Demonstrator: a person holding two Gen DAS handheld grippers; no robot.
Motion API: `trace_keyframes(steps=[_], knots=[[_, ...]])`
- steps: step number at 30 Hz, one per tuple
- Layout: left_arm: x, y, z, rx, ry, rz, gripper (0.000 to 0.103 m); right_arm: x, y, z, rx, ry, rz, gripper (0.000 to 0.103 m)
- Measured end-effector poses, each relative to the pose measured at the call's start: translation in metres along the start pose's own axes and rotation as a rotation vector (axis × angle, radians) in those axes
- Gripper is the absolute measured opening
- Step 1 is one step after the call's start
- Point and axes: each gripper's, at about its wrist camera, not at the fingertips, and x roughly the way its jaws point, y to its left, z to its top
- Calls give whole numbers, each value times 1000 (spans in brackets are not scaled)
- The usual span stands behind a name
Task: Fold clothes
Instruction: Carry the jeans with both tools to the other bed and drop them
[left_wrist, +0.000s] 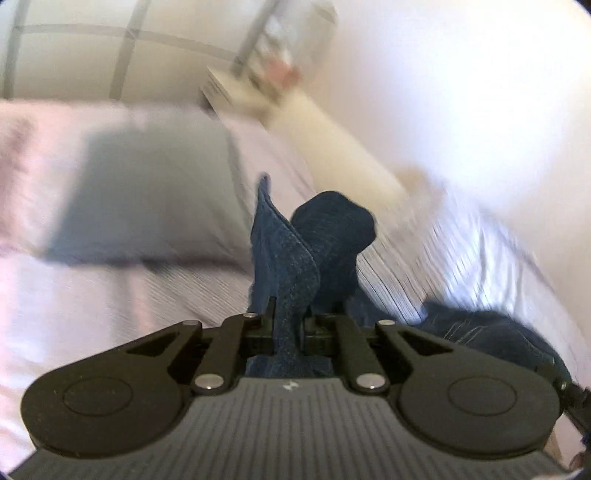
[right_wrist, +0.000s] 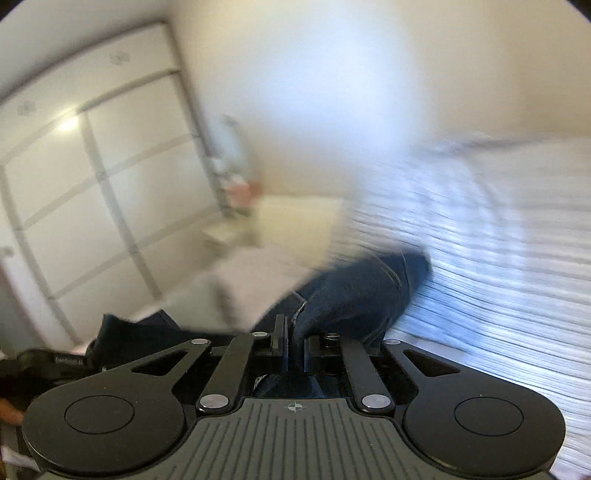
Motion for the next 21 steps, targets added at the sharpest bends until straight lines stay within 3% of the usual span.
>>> trace_keyframes(steps=[6,11,13,14,16,18,19,21], knots=[[-179,105,37,-20,-221,195,6,-2,137,-25,-35,15,300,5],[-305,179,39,9,-344,396,8,-16,263,-71,-98,35,536,5],[-330,212,27,-7,-263,518,18,-19,306,-102,-170,115,586,9],[-337,230,19,-30,-200,586,19,-14,325,-118,-222,221,574,12],[-349,268,-12,-106,-54,692,21,-2,356,-161,-311,533,515,26],[-360,296,-52,-182,77,752,21,1,368,-203,-354,763,440,27],[-366,305,-72,-212,128,778,21,-1,369,-222,-365,839,404,27],[-381,314,-111,-263,220,824,21,-10,372,-244,-406,907,373,27]])
